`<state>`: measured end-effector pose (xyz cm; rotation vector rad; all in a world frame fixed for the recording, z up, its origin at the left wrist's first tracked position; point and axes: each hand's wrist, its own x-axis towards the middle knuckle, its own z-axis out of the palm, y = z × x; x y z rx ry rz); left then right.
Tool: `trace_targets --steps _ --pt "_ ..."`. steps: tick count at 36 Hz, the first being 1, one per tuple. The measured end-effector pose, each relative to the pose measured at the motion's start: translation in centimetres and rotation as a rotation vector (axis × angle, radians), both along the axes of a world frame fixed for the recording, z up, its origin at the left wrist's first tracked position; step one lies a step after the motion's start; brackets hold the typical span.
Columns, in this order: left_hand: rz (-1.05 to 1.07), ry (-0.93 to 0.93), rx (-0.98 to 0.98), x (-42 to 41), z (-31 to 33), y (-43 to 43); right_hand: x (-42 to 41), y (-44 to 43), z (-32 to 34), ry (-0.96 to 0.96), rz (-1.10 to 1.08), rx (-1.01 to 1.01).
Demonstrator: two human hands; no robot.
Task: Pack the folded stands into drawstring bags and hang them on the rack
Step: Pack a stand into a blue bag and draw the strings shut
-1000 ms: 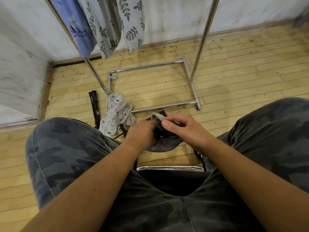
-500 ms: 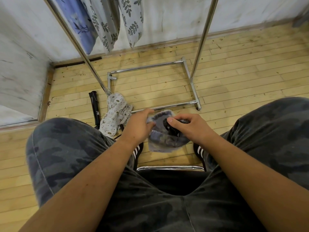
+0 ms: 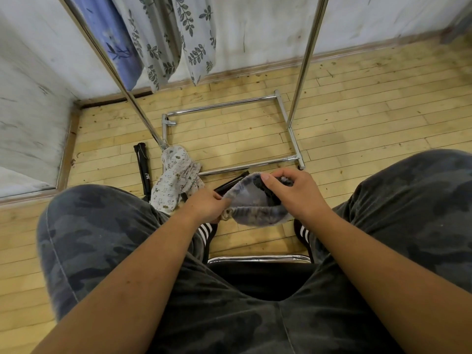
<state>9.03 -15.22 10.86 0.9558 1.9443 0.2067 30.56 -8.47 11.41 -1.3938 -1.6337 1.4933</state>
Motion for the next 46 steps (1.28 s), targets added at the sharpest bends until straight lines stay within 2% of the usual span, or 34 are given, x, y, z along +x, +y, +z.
trace_targets --steps 2,4,7,17,24,30,33,42,46 --pt "0.084 -0.111 -0.076 -0.1 -0.2 -0.1 0.0 0.0 0.1 0.023 -0.015 -0.014" --pt "0.097 -0.161 -0.071 -0.1 -0.3 0.0 -0.1 0.0 0.1 0.037 -0.026 -0.013" --pt "0.049 -0.153 -0.004 0.1 0.1 0.1 -0.1 0.0 -0.1 0.037 -0.038 -0.005" --pt "0.137 -0.197 0.23 0.0 0.4 0.5 0.0 -0.1 -1.0 -0.053 0.055 0.058" --pt "0.175 -0.164 0.493 0.6 1.2 1.0 -0.2 -0.3 -1.2 -0.113 0.104 0.05" --pt "0.276 -0.202 0.536 0.6 1.2 1.1 -0.3 -0.5 -1.4 -0.146 0.112 0.013" --pt "0.378 -0.299 0.513 0.3 1.1 1.2 -0.4 -0.4 -1.4 -0.159 0.113 0.013" --pt "0.587 -0.786 0.453 0.4 2.2 1.6 -0.3 -0.3 -1.7 -0.191 0.118 -0.01" --pt "0.592 -0.857 0.42 0.5 2.4 1.6 -0.4 -0.3 -1.5 -0.181 0.105 -0.016"
